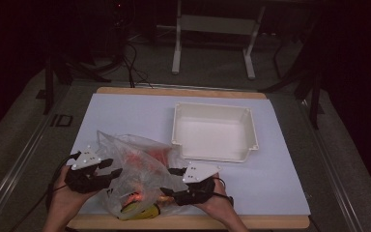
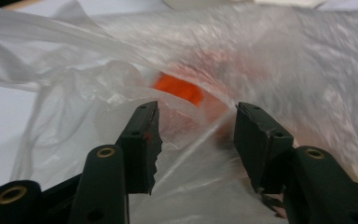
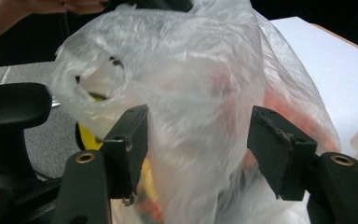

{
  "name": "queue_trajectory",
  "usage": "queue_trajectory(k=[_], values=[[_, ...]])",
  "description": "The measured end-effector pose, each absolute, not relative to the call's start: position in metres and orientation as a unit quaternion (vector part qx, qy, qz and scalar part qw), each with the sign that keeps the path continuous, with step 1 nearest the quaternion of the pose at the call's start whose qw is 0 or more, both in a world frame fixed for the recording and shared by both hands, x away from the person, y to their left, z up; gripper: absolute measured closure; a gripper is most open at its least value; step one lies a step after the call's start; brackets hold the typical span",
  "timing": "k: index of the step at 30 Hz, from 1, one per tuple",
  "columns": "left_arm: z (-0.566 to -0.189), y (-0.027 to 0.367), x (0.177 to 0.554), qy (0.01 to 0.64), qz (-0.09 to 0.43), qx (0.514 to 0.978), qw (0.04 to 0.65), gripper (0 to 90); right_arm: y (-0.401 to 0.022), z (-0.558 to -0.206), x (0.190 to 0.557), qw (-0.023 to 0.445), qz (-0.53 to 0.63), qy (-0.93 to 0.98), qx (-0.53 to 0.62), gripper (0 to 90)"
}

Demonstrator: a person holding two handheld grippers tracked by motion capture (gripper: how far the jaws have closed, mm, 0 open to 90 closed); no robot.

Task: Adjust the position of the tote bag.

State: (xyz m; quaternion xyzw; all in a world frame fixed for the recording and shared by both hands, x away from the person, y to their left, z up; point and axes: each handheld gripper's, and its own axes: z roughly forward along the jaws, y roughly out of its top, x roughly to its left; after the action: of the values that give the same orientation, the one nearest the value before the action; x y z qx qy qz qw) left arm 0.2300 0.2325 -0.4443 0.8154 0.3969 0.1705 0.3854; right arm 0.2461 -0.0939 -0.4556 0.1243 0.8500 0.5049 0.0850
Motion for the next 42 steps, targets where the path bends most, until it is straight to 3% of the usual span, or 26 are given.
queue_trajectory(k=[4,7,11,14,22,35,37,39,42], values=[[-0.453,0.226,0.225,0.388,0.152,0.827,0.378,55.6,-0.085,-0.458,0.256,0.083,0.493,0.855,0.137,52.9],[-0.461,0.220,0.221,0.377,0.143,0.839,0.366,67.1,-0.084,-0.461,0.263,0.092,0.482,0.858,0.153,69.5],[-0.471,0.212,0.213,0.371,0.149,0.850,0.342,83.4,-0.090,-0.466,0.273,0.098,0.479,0.852,0.187,84.3],[-0.479,0.210,0.204,0.375,0.152,0.852,0.331,88.9,-0.097,-0.469,0.280,0.109,0.474,0.847,0.213,87.9],[-0.490,0.221,0.190,0.389,0.144,0.852,0.319,90.0,-0.116,-0.474,0.289,0.142,0.454,0.839,0.264,89.1],[-0.488,0.217,0.177,0.365,0.135,0.856,0.339,87.4,-0.123,-0.479,0.294,0.130,0.451,0.836,0.284,88.2],[-0.486,0.214,0.174,0.354,0.130,0.857,0.352,85.2,-0.125,-0.478,0.294,0.125,0.455,0.833,0.288,80.6],[-0.483,0.211,0.173,0.345,0.130,0.856,0.363,79.8,-0.127,-0.476,0.294,0.113,0.460,0.833,0.285,68.2],[-0.479,0.209,0.173,0.341,0.134,0.855,0.367,69.2,-0.130,-0.471,0.291,0.110,0.467,0.832,0.278,58.2]])
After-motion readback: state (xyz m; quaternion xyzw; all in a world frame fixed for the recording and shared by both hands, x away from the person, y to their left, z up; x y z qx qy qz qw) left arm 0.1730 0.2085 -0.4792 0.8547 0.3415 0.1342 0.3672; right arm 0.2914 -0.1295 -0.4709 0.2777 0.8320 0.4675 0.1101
